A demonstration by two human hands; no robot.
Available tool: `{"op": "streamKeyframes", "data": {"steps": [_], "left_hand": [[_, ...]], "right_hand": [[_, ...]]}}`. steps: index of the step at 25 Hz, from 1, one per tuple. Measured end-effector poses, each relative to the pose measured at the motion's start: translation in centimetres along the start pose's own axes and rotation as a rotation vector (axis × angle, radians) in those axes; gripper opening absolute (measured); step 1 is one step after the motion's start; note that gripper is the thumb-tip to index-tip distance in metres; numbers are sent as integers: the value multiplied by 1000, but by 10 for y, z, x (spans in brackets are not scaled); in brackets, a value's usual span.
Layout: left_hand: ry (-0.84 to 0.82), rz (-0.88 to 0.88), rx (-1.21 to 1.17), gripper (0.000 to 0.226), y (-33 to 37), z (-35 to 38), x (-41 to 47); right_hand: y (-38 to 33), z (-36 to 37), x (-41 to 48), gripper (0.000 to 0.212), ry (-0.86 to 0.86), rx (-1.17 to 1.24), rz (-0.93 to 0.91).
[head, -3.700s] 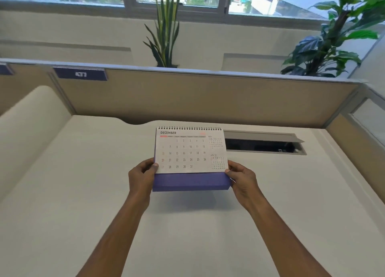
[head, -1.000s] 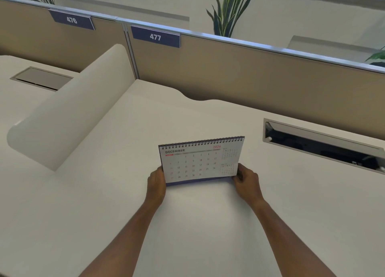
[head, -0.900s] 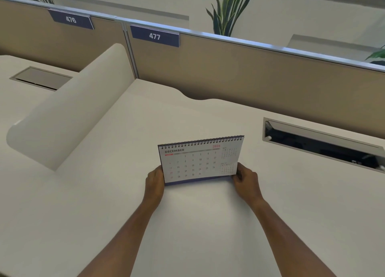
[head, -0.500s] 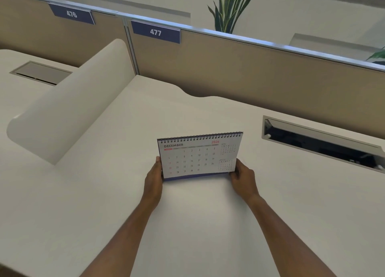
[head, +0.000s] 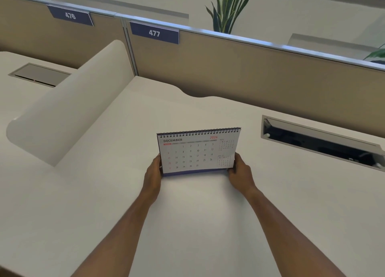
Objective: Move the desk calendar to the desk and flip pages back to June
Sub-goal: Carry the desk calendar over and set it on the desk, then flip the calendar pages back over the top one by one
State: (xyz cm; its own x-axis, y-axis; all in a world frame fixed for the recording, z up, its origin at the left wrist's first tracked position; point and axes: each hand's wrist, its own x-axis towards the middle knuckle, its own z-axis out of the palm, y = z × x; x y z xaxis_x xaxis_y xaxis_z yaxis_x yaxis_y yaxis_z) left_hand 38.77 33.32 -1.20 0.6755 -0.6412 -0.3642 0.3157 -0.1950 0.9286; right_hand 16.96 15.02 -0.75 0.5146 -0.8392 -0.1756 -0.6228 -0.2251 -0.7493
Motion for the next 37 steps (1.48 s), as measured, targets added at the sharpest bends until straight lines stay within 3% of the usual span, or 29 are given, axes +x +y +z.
{"op": "streamKeyframes", "data": {"steps": [3, 15, 19, 24, 27, 31, 37], "left_hand": [[12, 7, -24, 39, 1, 1, 1], [-17, 19, -4, 44, -1, -1, -1], [16, -12, -101, 34, 2, -2, 2], [314, -37, -48, 20, 8, -2, 0], [456, 17, -46, 12, 10, -3, -19], [438, 45, -20, 16, 1, 0, -45], [427, 74, 112, 19, 1, 6, -60]], "right_hand": [[1, -1, 3, 45, -23, -41, -14], [-2, -10, 12, 49, -144, -135, 0], [-6, -16, 2, 49, -56, 99, 1], [-1, -26, -8, 52, 58, 202, 80], [-2, -28, -17, 37, 168, 260, 85], [-12, -18, -29, 15, 282, 425, 89], [-19, -3, -38, 12, 367, 437, 142]]}}
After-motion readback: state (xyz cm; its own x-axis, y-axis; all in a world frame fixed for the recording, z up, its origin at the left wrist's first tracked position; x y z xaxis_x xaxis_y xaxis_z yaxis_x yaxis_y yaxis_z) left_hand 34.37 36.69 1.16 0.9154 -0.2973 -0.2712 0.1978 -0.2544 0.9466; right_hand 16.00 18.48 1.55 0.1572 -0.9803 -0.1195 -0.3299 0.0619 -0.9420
